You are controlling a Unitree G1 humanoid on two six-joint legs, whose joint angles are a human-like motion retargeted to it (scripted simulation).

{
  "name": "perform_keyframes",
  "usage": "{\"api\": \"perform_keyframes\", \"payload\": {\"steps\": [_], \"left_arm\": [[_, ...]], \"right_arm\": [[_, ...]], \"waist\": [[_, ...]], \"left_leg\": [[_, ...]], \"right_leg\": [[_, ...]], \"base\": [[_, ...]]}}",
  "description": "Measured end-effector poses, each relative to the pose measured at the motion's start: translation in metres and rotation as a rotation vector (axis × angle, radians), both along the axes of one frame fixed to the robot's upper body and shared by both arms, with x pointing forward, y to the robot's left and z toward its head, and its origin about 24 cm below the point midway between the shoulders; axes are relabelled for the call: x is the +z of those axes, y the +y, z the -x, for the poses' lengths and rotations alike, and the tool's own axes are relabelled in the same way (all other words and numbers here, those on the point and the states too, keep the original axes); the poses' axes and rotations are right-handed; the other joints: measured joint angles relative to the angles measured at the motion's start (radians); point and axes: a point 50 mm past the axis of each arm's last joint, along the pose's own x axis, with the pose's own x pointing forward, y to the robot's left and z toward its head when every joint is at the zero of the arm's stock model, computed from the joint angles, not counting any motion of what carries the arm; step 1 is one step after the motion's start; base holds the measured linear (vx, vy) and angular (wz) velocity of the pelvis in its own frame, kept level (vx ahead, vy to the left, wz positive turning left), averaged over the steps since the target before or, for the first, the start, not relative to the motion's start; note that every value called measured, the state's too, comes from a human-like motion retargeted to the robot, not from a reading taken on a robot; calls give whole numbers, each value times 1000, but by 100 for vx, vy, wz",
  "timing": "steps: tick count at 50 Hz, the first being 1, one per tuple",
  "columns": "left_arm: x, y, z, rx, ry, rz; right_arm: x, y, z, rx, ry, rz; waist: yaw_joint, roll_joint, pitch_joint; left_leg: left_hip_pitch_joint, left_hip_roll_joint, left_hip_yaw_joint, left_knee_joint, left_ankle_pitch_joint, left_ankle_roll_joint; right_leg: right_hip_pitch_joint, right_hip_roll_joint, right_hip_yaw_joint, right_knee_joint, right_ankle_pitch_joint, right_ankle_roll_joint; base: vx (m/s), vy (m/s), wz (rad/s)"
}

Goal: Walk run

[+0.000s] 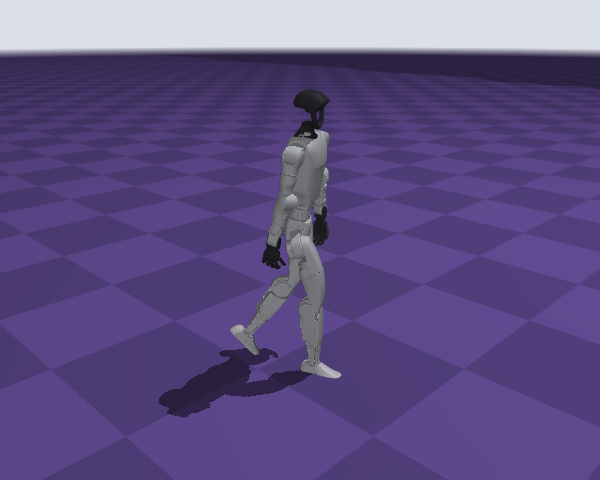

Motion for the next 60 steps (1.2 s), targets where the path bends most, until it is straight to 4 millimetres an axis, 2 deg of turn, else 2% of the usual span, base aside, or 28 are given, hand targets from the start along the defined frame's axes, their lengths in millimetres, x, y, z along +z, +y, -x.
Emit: {"api": "perform_keyframes", "payload": {"steps": [2, 3, 5, 9, 12, 14, 17, 20, 23, 25, 27, 30, 32, 33, 35, 37, 38, 39, 40, 42, 47, 51, 53, 56, 58, 60], "left_arm": [[-2, -9, 34, 23, 86, -16], [-2, -14, 50, 50, 129, -25], [0, -22, 77, 124, 219, -31], [7, -45, 116, 301, 363, 35], [13, -55, 137, 375, 424, 88], [16, -57, 147, 364, 454, 99], [19, -56, 156, 294, 480, 86], [20, -50, 159, 209, 494, 66], [20, -40, 157, 157, 483, 41], [18, -32, 152, 148, 461, 19], [16, -24, 145, 174, 440, -11], [14, -17, 140, 260, 415, -59], [13, -13, 137, 329, 395, -77], [13, -11, 135, 371, 386, -80], [13, -7, 130, 469, 381, -73], [11, 0, 115, 498, 367, -54], [10, 4, 105, 486, 360, -45], [8, 7, 92, 473, 347, -44], [7, 10, 78, 460, 330, -46], [2, 11, 41, 444, 247, -72], [6, 11, -57, 375, -125, -2], [27, 17, -119, 261, -392, 50], [36, 20, -137, 196, -465, 39], [45, 26, -152, 92, -517, -9], [45, 27, -153, 29, -507, -37], [40, 25, -145, -29, -468, -56]], "right_arm": [[-1, -3, -15, 24, -40, 23], [-2, -5, -24, 38, -66, 35], [-3, -10, -45, 66, -129, 65], [0, -24, -98, 156, -290, 148], [8, -33, -136, 240, -425, 203], [15, -38, -159, 287, -505, 233], [24, -42, -187, 333, -594, 272], [30, -43, -200, 336, -637, 292], [27, -40, -194, 293, -621, 279], [22, -38, -181, 252, -581, 256], [14, -33, -160, 216, -507, 218], [3, -23, -113, 183, -341, 150], [-2, -14, -78, 166, -212, 109], [-3, -8, -61, 164, -153, 91], [-4, 3, -31, 180, -48, 54], [-3, 9, -12, 168, 13, 16], [-2, 12, -5, 152, 36, -8], [-1, 14, 1, 141, 53, -34], [-1, 17, 7, 132, 68, -60], [0, 24, 14, 116, 70, -85], [0, 29, 24, 81, 46, -45], [1, 34, 26, 52, 66, -68], [1, 36, 26, 36, 68, -91], [0, 38, 22, 36, 45, -112], [0, 36, 19, 50, 30, -105], [0, 32, 17, 68, 25, -89]], "waist": [[31, -58, -13], [51, -84, -21], [64, -109, -31], [111, -157, -25], [141, -175, -12], [170, -171, 4], [217, -150, 30], [256, -128, 51], [261, -111, 61], [259, -106, 61], [281, -109, 50], [345, -145, 15], [377, -167, -13], [362, -174, -30], [316, -179, -49], [299, -162, -37], [293, -157, -34], [298, -142, -33], [308, -121, -34], [299, -106, -21], [162, -69, -13], [116, -92, -6], [100, -100, 2], [84, -87, 7], [83, -67, 3], [69, -54, -2]], "left_leg": [[-75, -16, 61, 189, 138, 22], [-116, -20, 95, 277, 202, 64], [-216, -27, 76, 433, 158, 91], [-370, -50, 48, 511, -38, 96], [-436, -51, 43, 379, -161, 141], [-453, -36, 41, 212, -167, 137], [-464, -23, 20, -44, -156, 100], [-488, -47, -62, -256, -195, 43], [-503, -72, -94, -405, -232, -96], [-503, -80, -87, -419, -241, -121], [-498, -90, -134, -369, -215, -57], [-468, -68, -50, -313, -178, 43], [-445, -78, -75, -297, -162, 100], [-441, -75, -70, -275, -188, 122], [-428, -49, -59, -234, -236, 130], [-378, -29, -46, -231, -280, 143], [-347, -29, -45, -239, -301, 146], [-322, -18, -37, -251, -315, 151], [-299, -2, -25, -265, -326, 157], [-254, 4, -21, -281, -345, 160], [-172, -29, -107, -312, -385, 168], [-97, -84, -98, -321, -437, 174], [-56, -101, -102, -321, -461, 174], [5, -95, -103, -323, -493, 168], [32, -78, -102, -318, -508, 162], [54, -72, -123, -299, -514, 157]], "right_leg": [[50, -23, 0, -7, -22, -2], [74, -33, 1, -13, -33, 3], [112, -38, 10, -26, -50, 17], [176, -17, 98, -50, -65, 22], [223, 23, 173, -62, -74, 13], [255, 62, 223, -63, -87, 8], [310, 134, 302, -62, -108, -2], [376, 193, 376, -64, -135, -6], [441, 235, 413, -64, -162, -11], [473, 253, 416, -56, -174, -10], [493, 258, 419, -39, -153, 4], [513, 219, 414, 14, -62, 52], [503, 191, 390, 84, 89, 107], [487, 190, 389, 133, 182, 150], [426, 221, 436, 296, 343, 260], [347, 247, 403, 486, 452, 359], [307, 228, 347, 569, 483, 394], [272, 226, 322, 605, 474, 402], [240, 233, 313, 619, 447, 397], [165, 209, 269, 656, 334, 329], [-8, 116, 200, 531, 97, 305], [-73, -14, 138, 250, 61, 281], [-94, -51, 119, 124, 44, 257], [-142, -53, 147, -49, 43, 191], [-151, -52, 140, -114, 46, 166], [-140, -71, 98, -99, 51, 161]], "base": [[73, -55, -126], [63, -49, -132], [56, -42, -99], [60, -40, -128], [64, -35, -144], [49, -25, -151], [66, -28, -161], [64, -22, -133], [85, -24, -62], [70, -18, -30], [98, -22, -78], [87, -20, -139], [114, -19, -118], [98, -17, -63], [84, -17, -53], [84, -20, -59], [66, -16, -53], [50, -6, -70], [58, -4, -79], [71, -12, -18], [56, -12, 78], [55, -18, 4], [68, -31, 17], [71, -34, 20], [66, -35, 11], [78, -48, 47]]}}
